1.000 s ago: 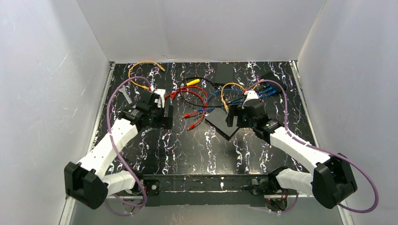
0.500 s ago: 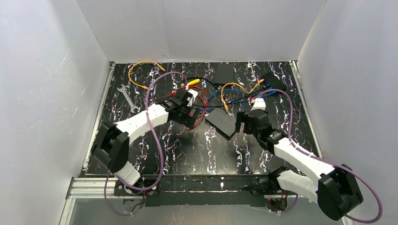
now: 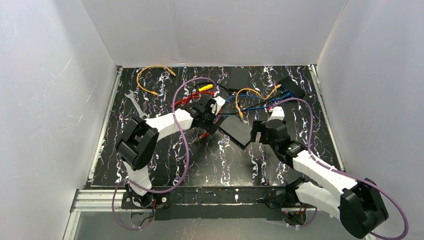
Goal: Insert the plug into the switch port
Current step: Adjust the connector at the center of the board.
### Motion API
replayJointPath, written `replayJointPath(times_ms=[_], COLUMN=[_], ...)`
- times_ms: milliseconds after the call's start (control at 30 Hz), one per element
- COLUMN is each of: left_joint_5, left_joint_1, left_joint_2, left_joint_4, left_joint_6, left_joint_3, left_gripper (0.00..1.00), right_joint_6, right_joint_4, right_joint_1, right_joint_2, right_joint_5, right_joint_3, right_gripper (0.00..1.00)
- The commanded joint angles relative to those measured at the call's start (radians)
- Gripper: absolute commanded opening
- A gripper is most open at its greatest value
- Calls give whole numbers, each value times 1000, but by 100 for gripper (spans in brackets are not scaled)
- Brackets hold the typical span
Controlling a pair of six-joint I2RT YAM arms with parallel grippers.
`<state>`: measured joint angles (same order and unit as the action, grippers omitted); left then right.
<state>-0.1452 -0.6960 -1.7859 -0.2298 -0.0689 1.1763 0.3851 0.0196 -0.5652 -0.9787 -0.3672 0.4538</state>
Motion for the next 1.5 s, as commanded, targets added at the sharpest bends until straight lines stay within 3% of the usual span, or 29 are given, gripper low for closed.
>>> replayJointPath(times_ms=[0, 167, 333, 433, 500, 700, 933, 1200, 1467], left_joint_5=[30, 34, 51, 45, 45, -18, -194, -170, -294], left_joint_1=[-2, 3, 32, 50, 66, 100, 148, 156, 156], left_joint_2=[-52, -105, -110, -112, -112, -52, 54, 197, 313], left_joint_4=[21, 12, 15, 30, 28, 64, 16, -69, -147], left_joint_6=[-49, -20, 23, 44, 60, 130, 226, 212, 273], left_joint_3=[66, 87, 82, 64, 60, -3, -19, 5, -15], left_gripper=[97, 89, 71, 51, 32, 2, 0, 0, 1], right_joint_6=[3, 6, 6, 6, 6, 6, 6, 3, 3], right_joint_4=[-56, -63, -70, -80, -81, -89, -91, -104, -102], right_joint_1=[-7, -10, -11, -11, -11, -12, -12, -12, -12], right_joint_2=[19, 27, 27, 17, 14, 26, 32, 3, 1], right_joint_5=[-18, -12, -6, -8, -10, -2, 3, 29, 28], right_joint_3=[-11, -17, -23, -25, -26, -38, -44, -43, -43], right_gripper=[99, 99, 99, 99, 99, 99, 99, 99, 99])
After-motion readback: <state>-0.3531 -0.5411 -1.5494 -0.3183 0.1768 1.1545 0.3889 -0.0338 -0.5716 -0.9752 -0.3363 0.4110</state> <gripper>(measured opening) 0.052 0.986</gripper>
